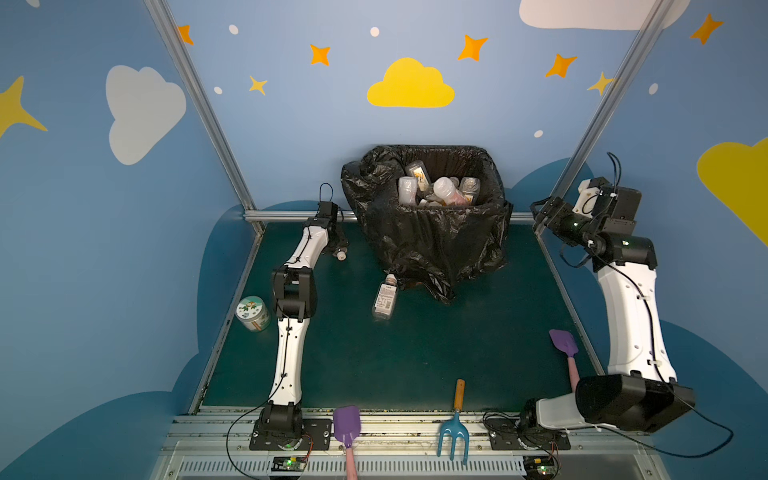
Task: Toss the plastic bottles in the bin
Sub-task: 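Close the left gripper on the red-and-gold bottle and lift it, then carry the red-and-gold bottle with the left gripper over the bin and release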
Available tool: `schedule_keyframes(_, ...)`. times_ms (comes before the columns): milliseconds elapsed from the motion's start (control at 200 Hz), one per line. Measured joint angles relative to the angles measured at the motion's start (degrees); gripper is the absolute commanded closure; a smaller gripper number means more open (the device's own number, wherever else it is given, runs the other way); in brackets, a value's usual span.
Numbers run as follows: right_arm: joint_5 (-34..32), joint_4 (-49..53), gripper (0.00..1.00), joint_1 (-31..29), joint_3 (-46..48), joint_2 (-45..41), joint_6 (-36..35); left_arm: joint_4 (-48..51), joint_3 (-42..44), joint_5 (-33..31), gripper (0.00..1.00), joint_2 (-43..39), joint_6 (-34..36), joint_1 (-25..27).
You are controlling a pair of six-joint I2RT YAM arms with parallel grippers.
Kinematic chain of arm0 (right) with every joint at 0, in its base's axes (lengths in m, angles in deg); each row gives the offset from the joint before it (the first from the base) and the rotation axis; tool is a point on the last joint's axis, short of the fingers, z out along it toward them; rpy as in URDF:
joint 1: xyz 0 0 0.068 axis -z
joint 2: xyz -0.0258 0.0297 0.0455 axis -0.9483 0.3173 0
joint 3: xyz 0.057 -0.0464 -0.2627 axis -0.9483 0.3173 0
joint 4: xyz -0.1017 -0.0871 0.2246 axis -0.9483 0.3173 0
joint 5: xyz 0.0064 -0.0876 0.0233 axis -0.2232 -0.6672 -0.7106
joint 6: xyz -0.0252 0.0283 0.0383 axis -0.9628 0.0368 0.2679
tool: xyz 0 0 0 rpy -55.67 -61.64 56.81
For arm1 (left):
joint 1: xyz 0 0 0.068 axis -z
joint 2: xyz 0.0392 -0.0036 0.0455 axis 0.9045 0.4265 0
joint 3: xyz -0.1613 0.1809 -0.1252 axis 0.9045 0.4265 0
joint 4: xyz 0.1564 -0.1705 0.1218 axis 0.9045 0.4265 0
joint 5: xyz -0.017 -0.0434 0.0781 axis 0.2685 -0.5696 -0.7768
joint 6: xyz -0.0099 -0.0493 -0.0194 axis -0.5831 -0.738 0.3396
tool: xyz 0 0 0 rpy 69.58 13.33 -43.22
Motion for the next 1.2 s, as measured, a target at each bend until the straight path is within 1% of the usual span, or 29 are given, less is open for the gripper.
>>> schedule_keyframes(70, 0.2, -0.11, 0.11, 0.0, 1.16, -0.72, 0.11, -1.49, 7.17, 0.02, 0.54, -5.57, 0.02, -0.37)
schedule_keyframes(200, 0.7, -0.31, 0.11, -0.07, 3.32, -1.88, 0.24, -5.95, 21.57, -0.04, 0.54, -18.29, -0.22, -1.42)
schedule_keyframes(360, 1.86, -0.66, 0.11, -0.2, 5.6, -3.08, 0.44, -11.5, 34.82, -1.11, 0.55, -34.67, -0.31, -2.58)
schedule_keyframes(456, 2.56, -1.18, 0.11, -0.46, 6.29, -3.32, 0.68, -15.19, 39.93, -1.97, 0.55, -44.37, -0.31, -2.82)
schedule_keyframes(591, 3.48, -1.62, 0.11, -0.68, 6.45, -3.39, 0.68, -23.08, 46.16, -2.16, 0.55, -58.21, -0.57, -2.14)
schedule_keyframes(686, 4.07, -1.95, 0.11, -0.87, 6.45, -3.37, 0.68, -27.85, 47.47, -2.16, 0.55, -64.65, -0.52, -0.44)
schedule_keyframes(756, 4.57, -2.01, 0.11, -1.05, 6.21, -3.1, 0.68, -31.06, 47.17, -1.97, 0.55, -67.19, 0.02, 1.81)
schedule_keyframes(831, 5.07, -2.23, 0.11, -1.46, 5.38, -2.27, 0.68, -33.03, 45.4, -1.44, 0.55, -67.78, 0.66, 4.81)
schedule_keyframes(911, 5.53, -2.38, 0.11, -2.08, 3.98, -0.72, 0.66, -34.71, 41.57, 0.39, 0.55, -65.9, 1.36, 8.07)
schedule_keyframes(976, 5.86, -2.43, 0.11, -2.78, 2.47, 0.79, 0.63, -35.95, 36.72, 2.99, 0.55, -62.36, 1.53, 10.54)
schedule_keyframes(1026, 6.03, -2.4, 0.11, -3.3, 1.31, 1.88, 0.61, -36.39, 31.34, 5.66, 0.54, -57.88, 1.62, 12.48)
schedule_keyframes(1041, 6.12, -2.43, 0.11, -3.48, 0.94, 2.19, 0.63, -36.68, 29.68, 6.51, 0.51, -56.65, 1.6, 12.92)
schedule_keyframes(1061, 6.19, -2.4, 0.11, -3.63, 0.48, 2.62, 0.61, -36.98, 27.02, 7.61, 0.4, -54.16, 1.7, 13.62)
schedule_keyframes(1086, 6.27, -2.36, 0.11, -3.89, -0.07, 3.08, 0.61, -36.7, 23.1, 9.11, 0.2, -50.86, 2.03, 14.47)
schedule_keyframes(1101, 6.34, -2.32, 0.11, -4.0, -0.48, 3.39, 0.61, -36.46, 20.44, 9.94, 0.05, -49.0, 1.88, 14.97)
schedule_keyframes(1106, 6.34, -2.32, 0.11, -4.02, -0.57, 3.43, 0.61, -36.52, 19.8, 10.16, 0.03, -48.54, 1.86, 15.08)
schedule_keyframes(1121, 6.36, -2.32, 0.11, -4.22, -0.92, 3.76, 0.61, -36.2, 16.65, 10.8, 0.0, -45.72, 2.43, 15.58)
schedule_keyframes(1146, 6.38, -2.29, 0.11, -4.37, -1.44, 4.13, 0.61, -35.93, 10.71, 12.15, 0.0, -41.44, 2.4, 16.46)
schedule_keyframes(1196, 6.45, -2.32, 0.11, -4.79, -2.21, 4.74, 0.61, -32.76, -4.44, 14.08, 0.0, -30.29, 2.71, 18.21)
